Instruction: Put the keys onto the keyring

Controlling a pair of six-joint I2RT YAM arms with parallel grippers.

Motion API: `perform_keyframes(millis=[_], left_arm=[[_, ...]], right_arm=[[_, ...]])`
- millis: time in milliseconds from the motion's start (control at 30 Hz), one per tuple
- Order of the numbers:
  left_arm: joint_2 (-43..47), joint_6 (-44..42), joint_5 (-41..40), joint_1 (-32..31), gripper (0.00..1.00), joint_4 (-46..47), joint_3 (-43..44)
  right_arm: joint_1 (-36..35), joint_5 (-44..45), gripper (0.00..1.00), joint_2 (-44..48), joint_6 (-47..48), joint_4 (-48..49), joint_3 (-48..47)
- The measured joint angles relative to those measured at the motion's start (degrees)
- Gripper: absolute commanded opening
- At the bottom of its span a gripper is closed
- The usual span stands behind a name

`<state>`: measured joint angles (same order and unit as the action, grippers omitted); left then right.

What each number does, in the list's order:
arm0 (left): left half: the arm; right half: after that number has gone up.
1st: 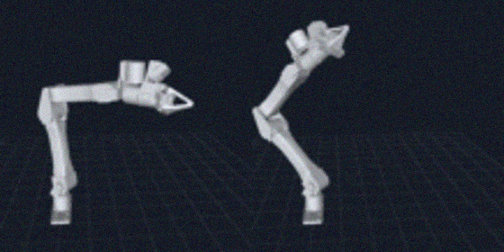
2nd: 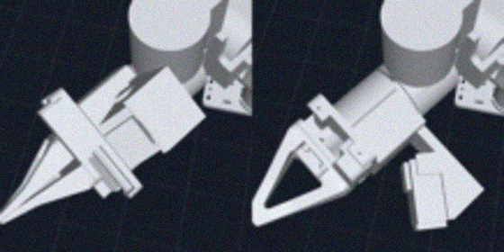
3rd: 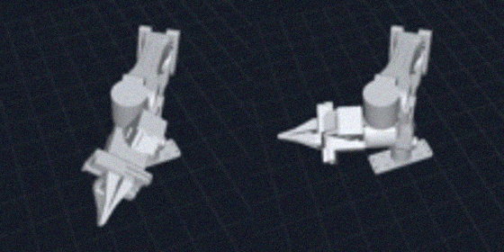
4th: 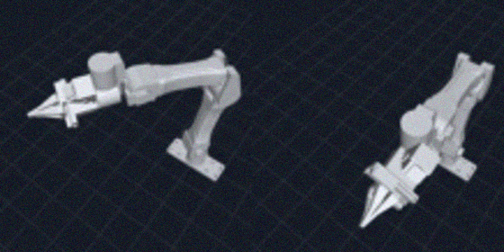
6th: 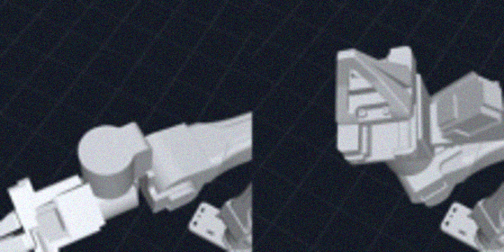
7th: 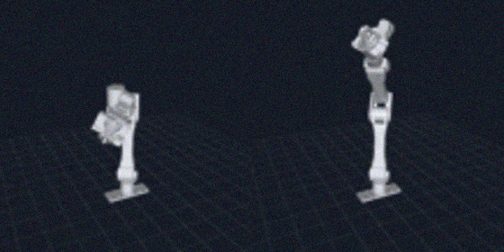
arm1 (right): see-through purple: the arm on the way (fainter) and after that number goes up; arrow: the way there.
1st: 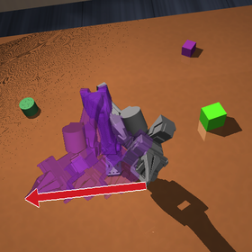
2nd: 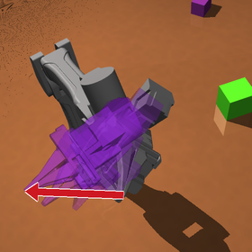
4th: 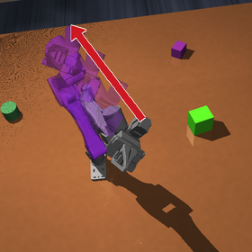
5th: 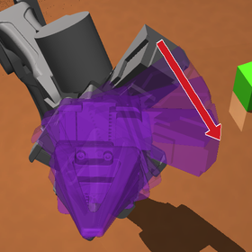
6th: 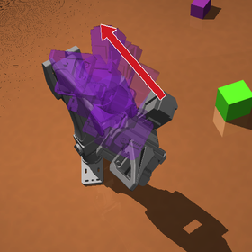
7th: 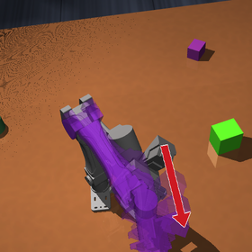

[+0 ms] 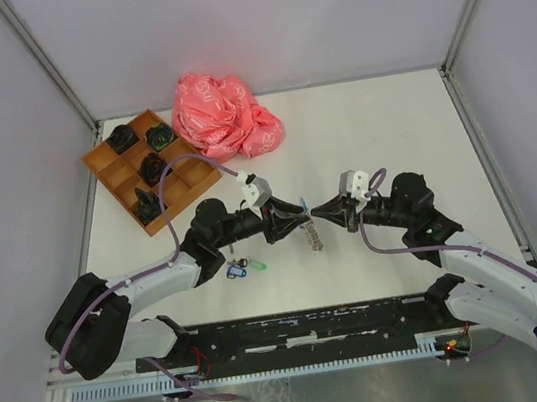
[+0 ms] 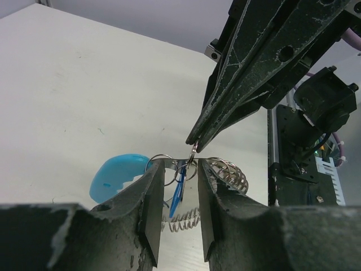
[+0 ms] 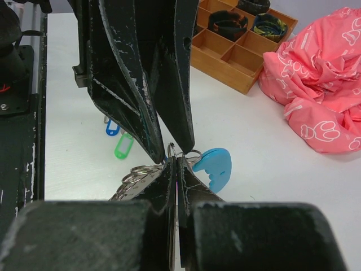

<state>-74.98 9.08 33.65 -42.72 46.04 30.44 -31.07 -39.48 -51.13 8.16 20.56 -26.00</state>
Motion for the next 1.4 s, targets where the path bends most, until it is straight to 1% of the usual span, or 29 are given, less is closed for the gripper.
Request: perform_keyframes(millis=[67, 200, 233, 333, 367, 467, 567, 667, 767, 967, 1067, 1233, 1400], left_arm=[[-0.2, -0.3, 0.0, 0.0, 0.35, 0.0, 0.0], [-0.3, -1.2, 0.8, 0.0, 0.28, -0.3, 0.2], [-0.4, -1.3, 1.2, 0.0, 0.24, -0.4, 0.3], [-0.4, -2.4, 2.9, 0.0, 0.05, -1.0, 0.9], [-0.4, -2.9, 3.4, 0.0, 0.03, -1.2, 1.1], [-0.4, -4.6, 5.0, 0.0, 0.03, -3.2, 1.7], [0.0, -6.8, 5.7, -0.1, 0.03, -7.5, 2.7], [2.1, -10.3, 5.3, -0.2, 0.03, -16.1, 4.8], [4.0, -13.8, 3.4, -0.2, 0.03, -25.6, 8.0], [4.1, -20.1, -6.2, -3.7, 0.03, -48.0, 19.3], [3.2, -21.0, -11.0, -5.2, 0.03, -55.4, 23.6], [1.2, -20.7, -16.7, -5.7, 0.03, -62.7, 27.3], [-1.9, -18.4, -20.2, -5.7, 0.03, -66.6, 31.1]], right_arm=[[0.0, -0.6, 0.01, 0.0, 0.0, 0.0, 0.0], [0.0, -1.9, 0.01, -0.6, -0.2, 0.0, 0.0], [0.0, -2.1, 0.01, -0.7, -0.2, 0.0, 0.0], [0.1, -2.9, 0.01, -0.9, -0.4, -0.1, 0.0], [0.1, -3.0, 0.01, -1.0, -0.4, -0.2, 0.0], [0.1, -3.0, 0.07, -1.0, -0.2, -1.4, -0.1], [0.0, -3.1, 0.16, -1.0, 1.6, -5.5, -1.3], [0.0, -2.9, 0.24, -0.7, 4.2, -10.3, -3.3], [0.0, -2.6, 0.27, 0.3, 6.8, -14.1, -5.1], [0.0, -1.9, 0.34, 0.9, 8.7, -16.1, -5.3], [0.0, -1.6, 0.38, 0.9, 8.5, -15.8, -5.2], [0.0, -1.1, 0.43, 0.9, 5.6, -13.1, -4.9], [0.0, 1.0, 0.47, 0.8, 1.8, -10.3, -3.2]])
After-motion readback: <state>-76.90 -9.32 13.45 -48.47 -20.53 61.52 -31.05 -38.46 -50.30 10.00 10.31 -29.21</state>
